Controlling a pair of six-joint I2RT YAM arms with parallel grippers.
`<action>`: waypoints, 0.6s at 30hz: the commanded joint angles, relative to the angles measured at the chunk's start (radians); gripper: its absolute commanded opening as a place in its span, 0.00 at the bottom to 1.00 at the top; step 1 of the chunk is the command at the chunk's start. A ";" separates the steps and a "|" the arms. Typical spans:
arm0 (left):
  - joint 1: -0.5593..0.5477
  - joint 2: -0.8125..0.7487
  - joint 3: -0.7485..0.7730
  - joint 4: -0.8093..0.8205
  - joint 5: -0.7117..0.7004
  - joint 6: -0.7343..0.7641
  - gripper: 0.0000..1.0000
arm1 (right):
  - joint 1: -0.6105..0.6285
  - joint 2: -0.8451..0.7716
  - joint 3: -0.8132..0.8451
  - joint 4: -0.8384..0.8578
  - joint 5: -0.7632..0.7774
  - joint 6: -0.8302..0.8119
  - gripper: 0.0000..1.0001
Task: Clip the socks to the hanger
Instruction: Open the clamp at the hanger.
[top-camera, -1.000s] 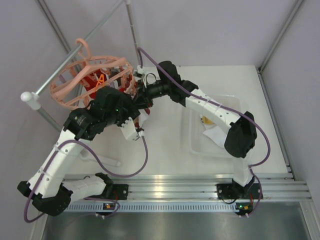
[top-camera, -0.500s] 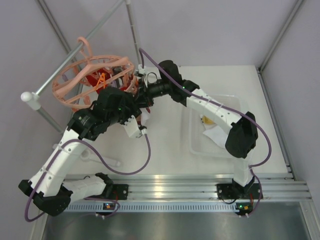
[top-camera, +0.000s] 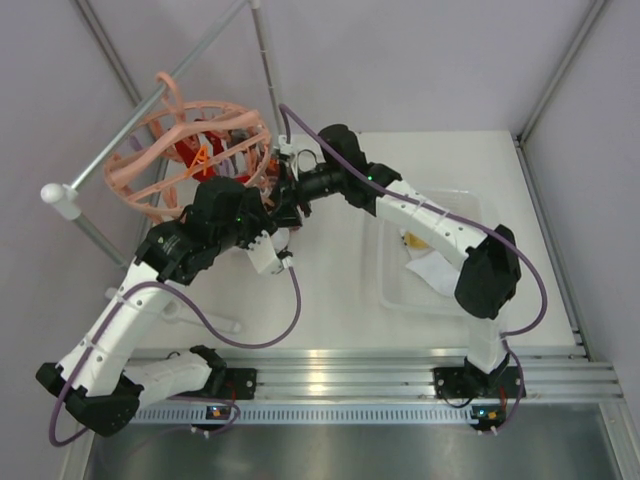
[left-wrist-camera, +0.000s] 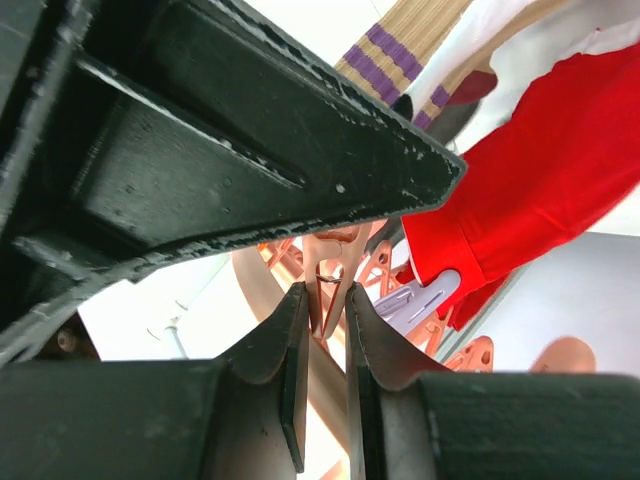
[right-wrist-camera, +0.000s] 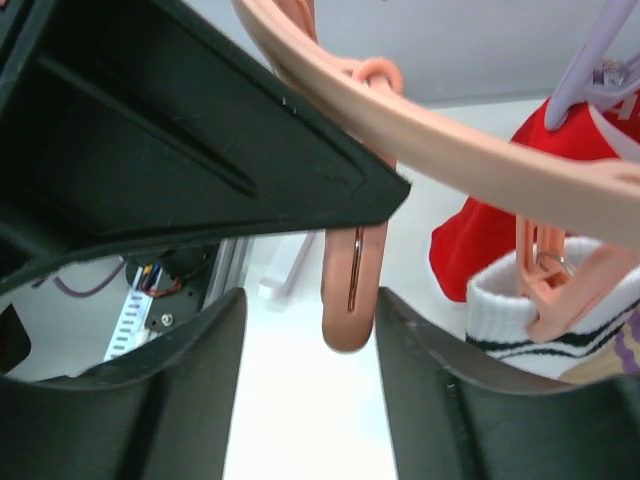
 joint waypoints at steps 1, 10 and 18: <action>0.000 -0.024 -0.013 0.082 0.014 0.078 0.00 | -0.032 -0.078 -0.012 0.029 -0.032 -0.017 0.55; 0.001 -0.054 -0.060 0.239 0.124 -0.017 0.00 | -0.173 -0.128 -0.036 0.066 -0.042 0.017 0.80; 0.000 -0.085 -0.175 0.401 0.138 -0.081 0.00 | -0.295 -0.211 -0.105 0.027 -0.072 0.037 0.82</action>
